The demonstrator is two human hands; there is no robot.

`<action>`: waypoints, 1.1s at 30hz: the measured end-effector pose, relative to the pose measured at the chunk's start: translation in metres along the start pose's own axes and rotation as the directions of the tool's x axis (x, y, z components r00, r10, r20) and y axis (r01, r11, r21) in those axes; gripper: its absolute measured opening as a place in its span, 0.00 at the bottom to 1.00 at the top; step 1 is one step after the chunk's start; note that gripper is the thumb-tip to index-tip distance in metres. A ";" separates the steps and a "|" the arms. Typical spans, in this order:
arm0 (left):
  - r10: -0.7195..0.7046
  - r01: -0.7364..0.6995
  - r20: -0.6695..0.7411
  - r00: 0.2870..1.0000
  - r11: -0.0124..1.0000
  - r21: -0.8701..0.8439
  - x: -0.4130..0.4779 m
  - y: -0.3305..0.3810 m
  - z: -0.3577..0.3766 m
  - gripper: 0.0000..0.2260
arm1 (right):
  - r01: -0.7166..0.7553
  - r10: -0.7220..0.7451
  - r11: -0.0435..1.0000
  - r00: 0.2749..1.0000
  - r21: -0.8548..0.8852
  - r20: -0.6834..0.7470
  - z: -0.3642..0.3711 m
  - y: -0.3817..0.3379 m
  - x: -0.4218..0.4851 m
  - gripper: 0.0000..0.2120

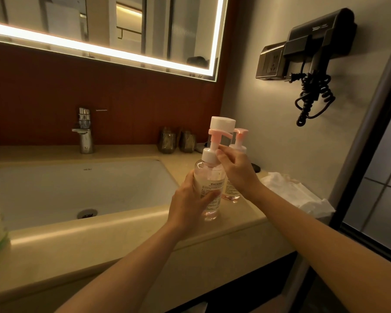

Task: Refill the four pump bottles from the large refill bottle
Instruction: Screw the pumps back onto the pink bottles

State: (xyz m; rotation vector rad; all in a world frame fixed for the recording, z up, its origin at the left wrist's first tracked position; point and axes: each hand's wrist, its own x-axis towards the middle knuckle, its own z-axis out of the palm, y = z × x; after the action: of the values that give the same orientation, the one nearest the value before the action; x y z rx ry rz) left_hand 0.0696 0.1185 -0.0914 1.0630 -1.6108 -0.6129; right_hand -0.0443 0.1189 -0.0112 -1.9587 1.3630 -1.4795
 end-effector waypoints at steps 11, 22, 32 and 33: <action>-0.003 0.003 -0.007 1.000 1.000 0.002 0.000 0.000 0.000 0.29 | -0.068 0.072 0.995 0.996 -0.069 0.051 -0.001 -0.007 0.010 0.18; -0.003 0.003 -0.004 1.000 1.000 0.003 0.000 -0.001 -0.001 0.30 | 0.050 -0.082 0.953 0.992 -0.300 -0.095 0.000 0.002 0.013 0.22; -0.002 0.002 -0.005 1.000 1.000 0.000 0.001 -0.001 -0.001 0.29 | 0.075 -0.084 0.990 0.994 -0.119 -0.069 0.003 0.007 0.000 0.18; -0.001 0.001 -0.003 1.000 1.000 0.003 0.001 -0.002 -0.001 0.29 | 0.075 -0.088 0.988 0.992 -0.137 -0.090 0.003 0.008 0.000 0.19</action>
State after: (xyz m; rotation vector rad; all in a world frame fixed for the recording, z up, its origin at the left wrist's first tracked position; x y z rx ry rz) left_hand 0.0707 0.1169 -0.0919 1.0662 -1.6094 -0.6092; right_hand -0.0451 0.1141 -0.0179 -2.0716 1.4736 -1.5750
